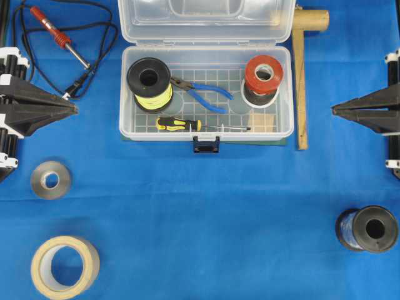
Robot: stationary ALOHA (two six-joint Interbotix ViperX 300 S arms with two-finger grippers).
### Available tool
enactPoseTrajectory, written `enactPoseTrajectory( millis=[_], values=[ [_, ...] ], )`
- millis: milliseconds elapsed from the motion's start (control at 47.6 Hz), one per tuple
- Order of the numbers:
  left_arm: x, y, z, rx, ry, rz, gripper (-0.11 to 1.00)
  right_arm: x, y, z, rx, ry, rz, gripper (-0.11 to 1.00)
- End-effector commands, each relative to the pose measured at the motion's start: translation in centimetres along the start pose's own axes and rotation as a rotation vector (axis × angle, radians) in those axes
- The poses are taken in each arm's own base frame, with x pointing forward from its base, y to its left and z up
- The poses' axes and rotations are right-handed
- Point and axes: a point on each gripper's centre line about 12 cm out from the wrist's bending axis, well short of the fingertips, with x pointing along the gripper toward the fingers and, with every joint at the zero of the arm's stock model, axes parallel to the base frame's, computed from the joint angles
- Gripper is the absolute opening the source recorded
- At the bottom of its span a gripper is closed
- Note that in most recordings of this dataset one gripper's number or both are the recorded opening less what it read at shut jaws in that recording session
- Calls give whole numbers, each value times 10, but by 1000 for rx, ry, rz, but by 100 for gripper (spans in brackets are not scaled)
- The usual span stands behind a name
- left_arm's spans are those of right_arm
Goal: Pick the nipper from the toolbox among several items.
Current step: 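Move the right gripper over the toolbox toward the blue-handled pliers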
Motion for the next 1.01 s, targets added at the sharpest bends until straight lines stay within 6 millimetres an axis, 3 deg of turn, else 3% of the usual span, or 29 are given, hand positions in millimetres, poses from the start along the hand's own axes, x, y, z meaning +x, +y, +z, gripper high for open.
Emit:
enactPoseTrajectory(
  millis=[0, 252, 588, 672, 861, 924, 987],
  values=[
    [2, 1, 3, -14, -6, 7, 0, 5, -3, 11, -1, -24, -14, 0],
    [3, 1, 2, -16, 0, 8, 0, 41, -36, 11, 17, 225, -152, 0],
    [4, 1, -1, -18, 12, 9, 0, 117, -88, -27, 54, 536, -267, 3],
    [4, 1, -1, -22, 14, 8, 0, 136, -94, -41, 62, 622, -267, 22],
    [5, 1, -3, -26, 18, 10, 0, 172, -108, -78, 45, 824, -259, 77],
    [5, 1, -3, -26, 23, 9, 0, 181, -112, -90, 43, 870, -260, 84],
    [5, 1, -4, -26, 26, 9, 0, 188, -116, -102, 43, 909, -261, 80]
  ],
)
